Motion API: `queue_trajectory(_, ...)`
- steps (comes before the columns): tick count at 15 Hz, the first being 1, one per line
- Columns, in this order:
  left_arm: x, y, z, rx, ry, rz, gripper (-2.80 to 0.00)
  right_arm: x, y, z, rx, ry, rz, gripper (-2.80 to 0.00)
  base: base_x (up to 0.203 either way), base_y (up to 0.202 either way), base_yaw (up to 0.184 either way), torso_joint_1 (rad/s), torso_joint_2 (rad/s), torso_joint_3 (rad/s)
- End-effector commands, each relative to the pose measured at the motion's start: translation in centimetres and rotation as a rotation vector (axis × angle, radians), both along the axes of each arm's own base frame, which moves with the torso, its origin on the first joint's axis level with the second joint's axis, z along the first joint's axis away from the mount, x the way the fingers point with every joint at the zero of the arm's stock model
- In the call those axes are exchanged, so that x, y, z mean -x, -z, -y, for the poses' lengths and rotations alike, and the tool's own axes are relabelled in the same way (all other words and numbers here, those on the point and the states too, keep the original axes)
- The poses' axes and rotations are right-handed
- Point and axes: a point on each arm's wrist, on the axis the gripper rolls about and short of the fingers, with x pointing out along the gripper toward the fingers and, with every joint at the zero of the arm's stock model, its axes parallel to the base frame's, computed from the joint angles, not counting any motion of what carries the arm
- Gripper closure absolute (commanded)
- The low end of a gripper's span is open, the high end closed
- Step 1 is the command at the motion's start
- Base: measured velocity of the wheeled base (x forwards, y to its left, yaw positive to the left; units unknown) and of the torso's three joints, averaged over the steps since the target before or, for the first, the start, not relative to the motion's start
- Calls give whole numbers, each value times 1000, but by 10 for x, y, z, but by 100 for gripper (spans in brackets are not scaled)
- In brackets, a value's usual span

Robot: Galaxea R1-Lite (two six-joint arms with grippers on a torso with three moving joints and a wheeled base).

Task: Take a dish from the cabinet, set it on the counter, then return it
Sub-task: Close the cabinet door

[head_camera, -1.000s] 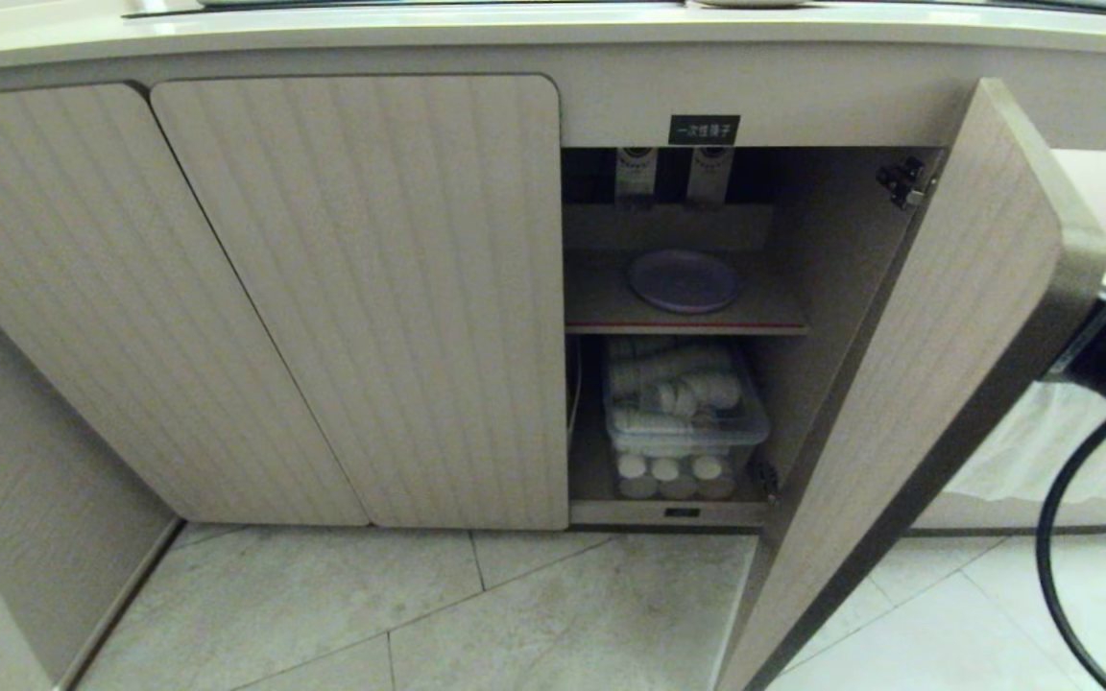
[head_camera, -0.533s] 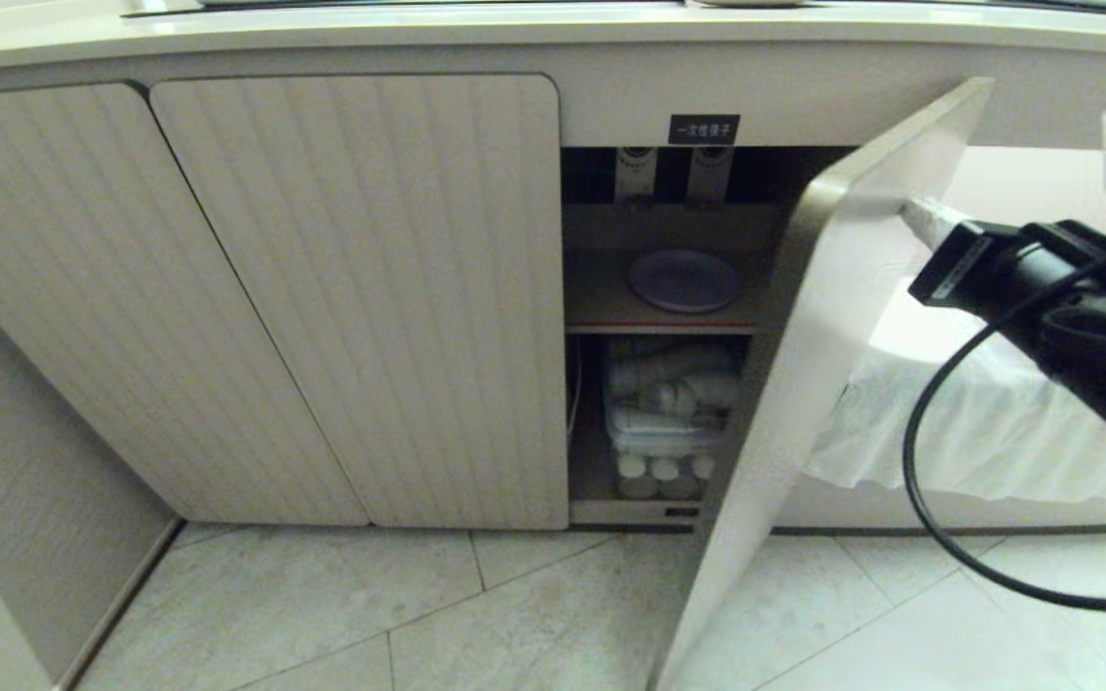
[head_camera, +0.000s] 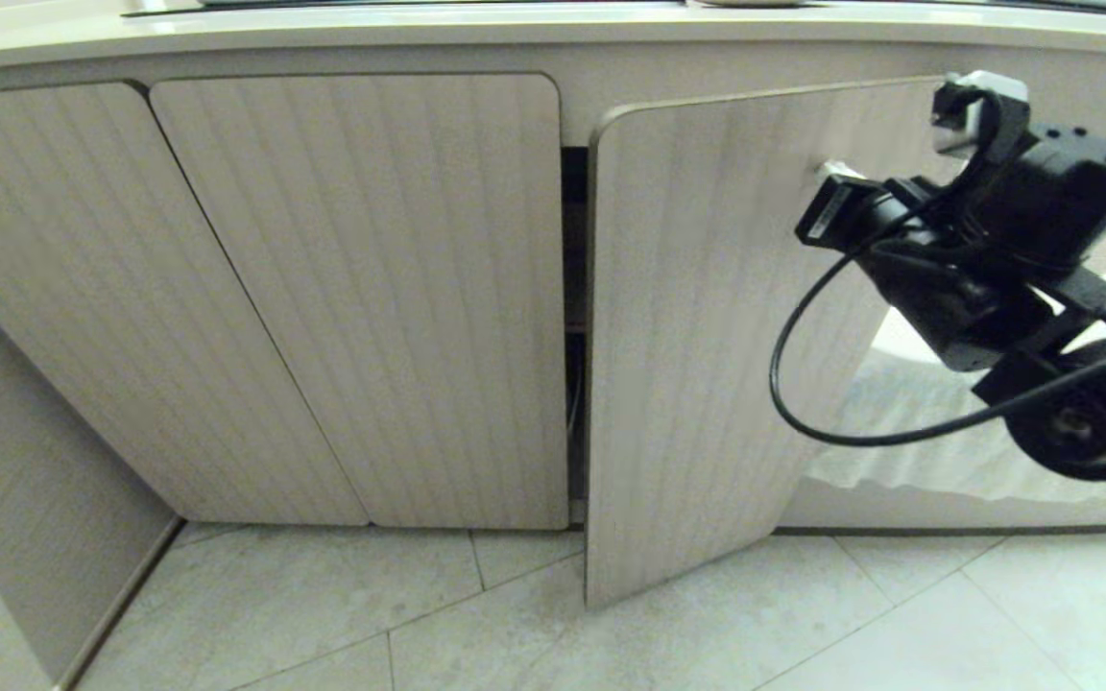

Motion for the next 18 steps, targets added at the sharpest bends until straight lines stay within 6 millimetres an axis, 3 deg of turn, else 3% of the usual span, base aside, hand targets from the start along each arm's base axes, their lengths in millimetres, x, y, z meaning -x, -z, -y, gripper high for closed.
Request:
queue_trajectory(1, 0, 0, 0, 0, 1, 0, 0, -31, 13, -12, -2, 17, -10, 0, 0, 0, 0, 0, 0, 0)
queue_trajectory(4, 0, 0, 0, 0, -1, 0, 0, -60, 21, -18, -7, 59, 2, 0, 0, 0, 0, 0, 0, 0)
queue_trajectory(9, 0, 0, 0, 0, -1, 0, 0, -101, 29, -11, 1, 128, 37, 0, 0, 0, 0, 0, 0, 0)
queue_trajectory(18, 0, 0, 0, 0, 1, 0, 0, -101, 25, -8, -5, 134, 51, 0, 0, 0, 0, 0, 0, 0)
